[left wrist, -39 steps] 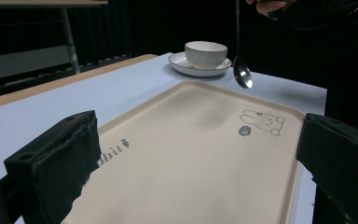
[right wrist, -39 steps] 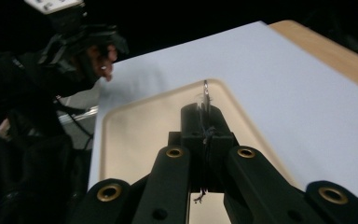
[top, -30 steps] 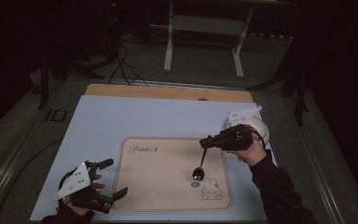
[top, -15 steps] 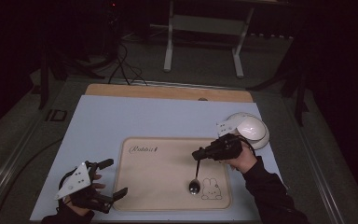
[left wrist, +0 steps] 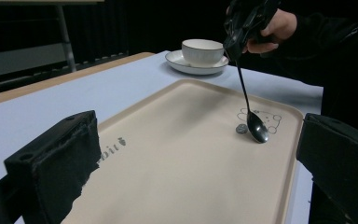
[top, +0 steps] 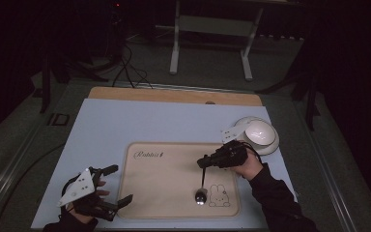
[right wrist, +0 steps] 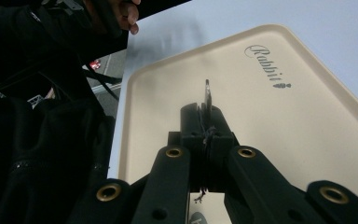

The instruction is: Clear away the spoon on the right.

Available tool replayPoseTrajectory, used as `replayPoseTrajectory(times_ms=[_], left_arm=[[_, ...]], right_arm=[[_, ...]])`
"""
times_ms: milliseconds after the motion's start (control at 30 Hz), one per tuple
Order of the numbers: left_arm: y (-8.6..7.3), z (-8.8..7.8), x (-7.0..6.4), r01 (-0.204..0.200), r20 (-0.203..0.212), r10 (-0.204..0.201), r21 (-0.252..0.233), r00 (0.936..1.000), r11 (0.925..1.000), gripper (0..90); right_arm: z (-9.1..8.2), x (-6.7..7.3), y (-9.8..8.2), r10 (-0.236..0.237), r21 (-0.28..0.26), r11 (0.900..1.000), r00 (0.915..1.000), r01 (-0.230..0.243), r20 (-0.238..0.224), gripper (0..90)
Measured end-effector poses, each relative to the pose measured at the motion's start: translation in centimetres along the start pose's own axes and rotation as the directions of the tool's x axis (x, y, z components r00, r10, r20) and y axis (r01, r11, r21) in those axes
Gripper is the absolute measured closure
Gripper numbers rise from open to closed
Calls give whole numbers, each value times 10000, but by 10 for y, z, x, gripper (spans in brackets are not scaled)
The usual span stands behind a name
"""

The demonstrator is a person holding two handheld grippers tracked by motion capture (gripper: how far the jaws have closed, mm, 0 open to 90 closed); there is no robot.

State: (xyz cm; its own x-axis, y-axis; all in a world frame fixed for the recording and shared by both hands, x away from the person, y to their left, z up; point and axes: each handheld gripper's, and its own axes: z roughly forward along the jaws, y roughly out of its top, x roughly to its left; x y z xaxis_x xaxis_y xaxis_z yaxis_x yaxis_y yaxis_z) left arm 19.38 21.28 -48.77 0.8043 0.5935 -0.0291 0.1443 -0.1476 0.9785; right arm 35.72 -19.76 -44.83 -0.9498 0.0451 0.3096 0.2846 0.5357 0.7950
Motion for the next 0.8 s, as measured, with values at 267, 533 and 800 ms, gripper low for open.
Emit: replayPoseTrajectory(times_ms=[267, 533, 800], left_arm=[[0, 0, 0, 10, 38, -10, 31, 10000, 10000, 0], [0, 1, 0, 33, 125, -34, 57, 9999, 10000, 0], [0, 1, -1, -5, 155, 4, 94, 9999, 10000, 0]], right_arm=[[2, -4, -3, 0, -147, 9999, 9994, 5, 359, 861], [7, -13, -9, 365, -306, 9990, 9953, -338, 898, 821], [12, -19, -14, 632, -380, 9975, 9902, -589, 1246, 780]])
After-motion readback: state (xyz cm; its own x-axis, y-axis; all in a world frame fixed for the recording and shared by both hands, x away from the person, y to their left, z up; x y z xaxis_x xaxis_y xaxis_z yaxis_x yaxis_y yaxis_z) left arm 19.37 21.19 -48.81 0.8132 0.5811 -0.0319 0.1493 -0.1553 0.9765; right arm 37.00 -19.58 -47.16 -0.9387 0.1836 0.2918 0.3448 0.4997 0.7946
